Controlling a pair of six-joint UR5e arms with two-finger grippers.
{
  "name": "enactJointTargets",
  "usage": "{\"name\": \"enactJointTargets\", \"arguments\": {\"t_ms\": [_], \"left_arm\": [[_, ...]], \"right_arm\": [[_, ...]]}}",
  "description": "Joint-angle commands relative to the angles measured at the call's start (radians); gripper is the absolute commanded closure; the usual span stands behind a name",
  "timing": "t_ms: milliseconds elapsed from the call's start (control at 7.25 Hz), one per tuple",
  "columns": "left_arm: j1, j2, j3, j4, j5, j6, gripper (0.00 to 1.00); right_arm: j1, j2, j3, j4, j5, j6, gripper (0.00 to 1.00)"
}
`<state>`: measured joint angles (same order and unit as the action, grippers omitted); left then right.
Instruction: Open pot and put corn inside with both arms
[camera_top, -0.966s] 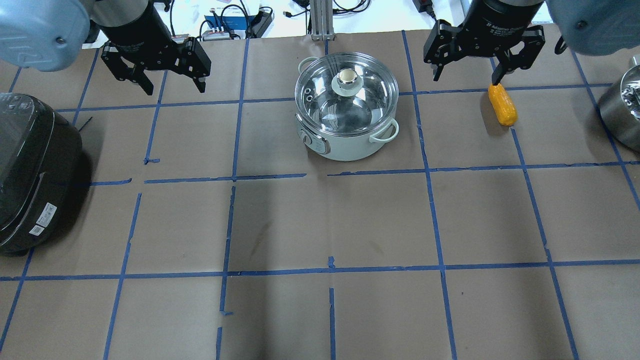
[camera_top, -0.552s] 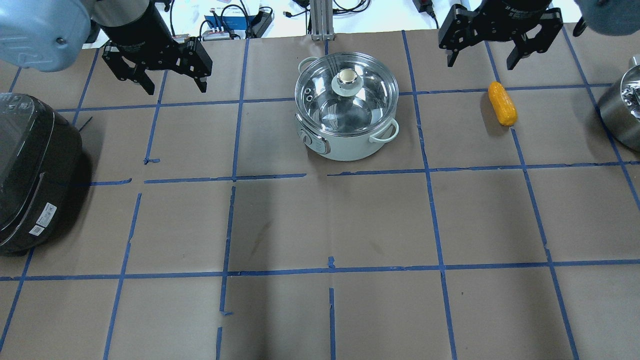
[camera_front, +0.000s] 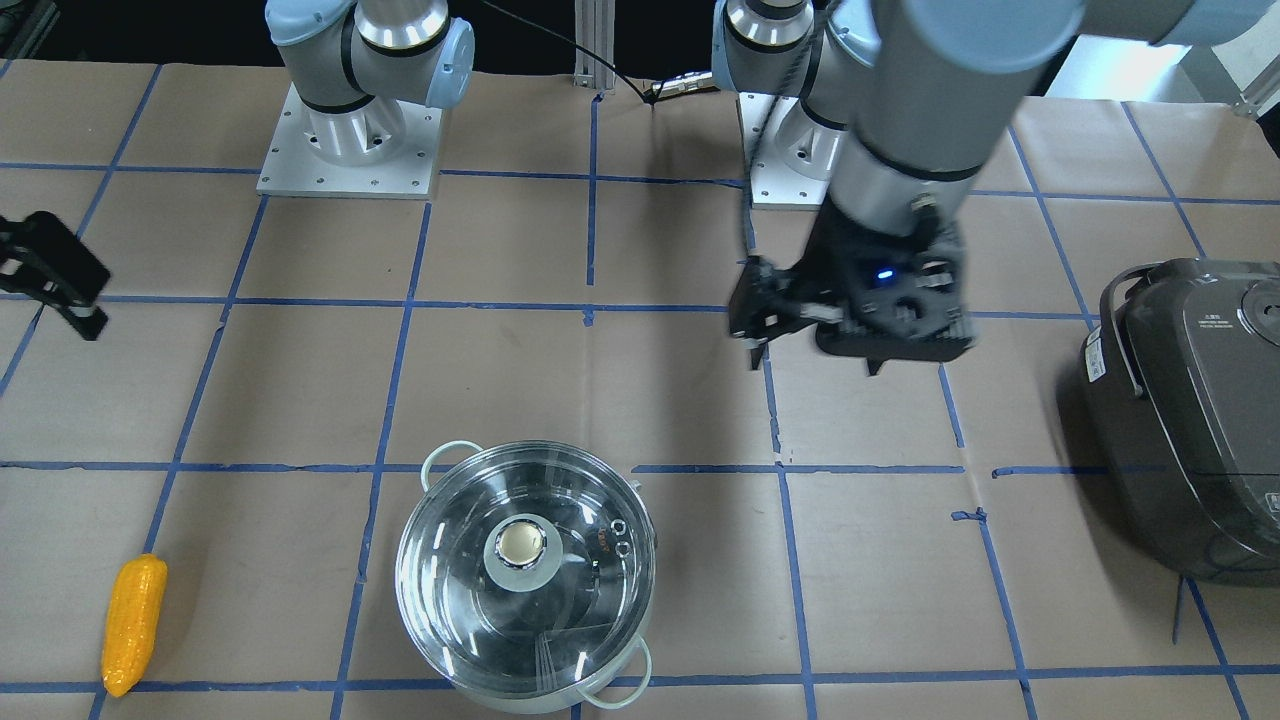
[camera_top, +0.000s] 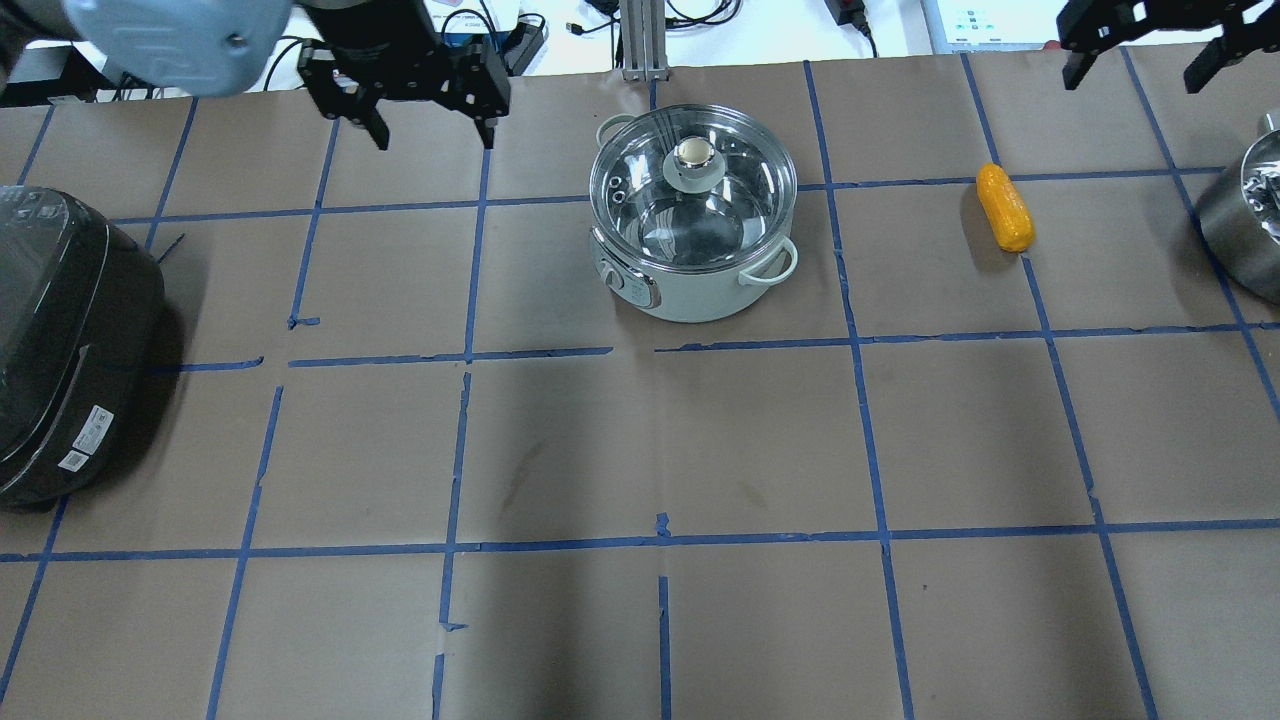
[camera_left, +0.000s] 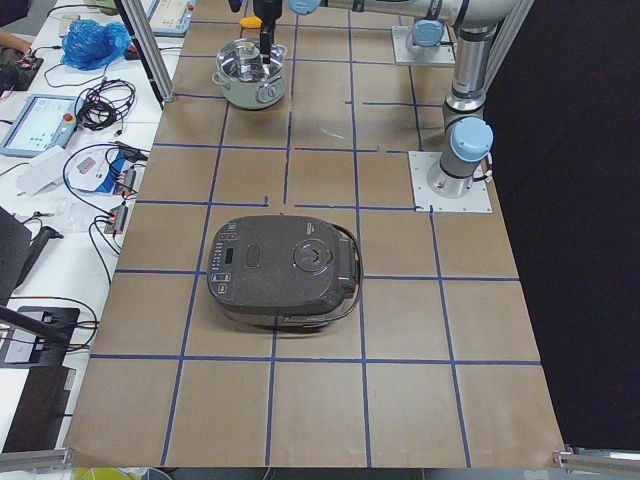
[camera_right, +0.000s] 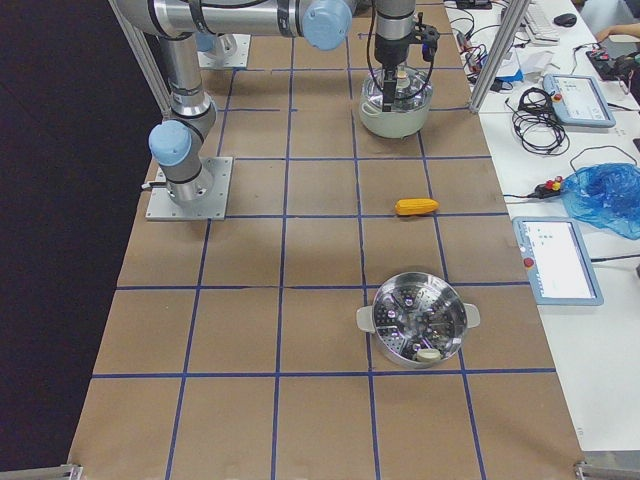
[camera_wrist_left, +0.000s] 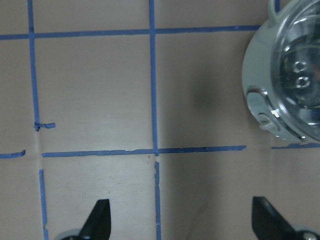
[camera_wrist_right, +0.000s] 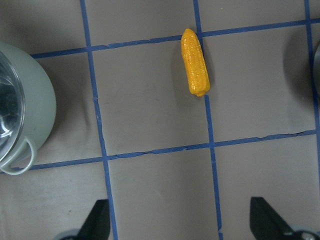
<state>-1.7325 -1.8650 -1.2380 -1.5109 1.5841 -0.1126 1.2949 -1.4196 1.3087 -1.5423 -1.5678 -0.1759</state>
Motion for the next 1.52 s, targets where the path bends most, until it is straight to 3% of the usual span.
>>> {"name": "enactJointTargets", "arguments": {"t_ms": [0,276,690,966,1103,1241,1379], "left_arm": [[-0.155,-0.248,0.279,-0.005,-0.004,-0.180,0.00],[-0.211,-0.396,0.388,0.014,-0.019,-0.220,0.00],[-0.213,-0.460,0.387,0.070,-0.021,-0.216,0.00],[-0.214,-0.479,0.377,0.078,-0.021,-0.217,0.00],[-0.214,-0.485,0.377,0.078,-0.021,-0.216,0.00],[-0.214,-0.487,0.377,0.078,-0.019,-0.201,0.35],[-0.217,-0.484,0.377,0.077,-0.019,-0.205,0.82]], "right_arm": [[-0.049,0.028,-0.011,-0.016,-0.012,-0.186,0.04],[-0.049,0.199,-0.035,-0.157,0.000,-0.231,0.05],[-0.049,0.462,-0.055,-0.379,0.005,-0.225,0.06],[-0.049,0.569,-0.039,-0.511,0.081,-0.221,0.07],[-0.049,0.597,-0.017,-0.541,0.068,-0.221,0.08],[-0.049,0.599,0.016,-0.551,0.065,-0.221,0.08],[-0.049,0.597,0.038,-0.579,0.048,-0.220,0.08]]}}
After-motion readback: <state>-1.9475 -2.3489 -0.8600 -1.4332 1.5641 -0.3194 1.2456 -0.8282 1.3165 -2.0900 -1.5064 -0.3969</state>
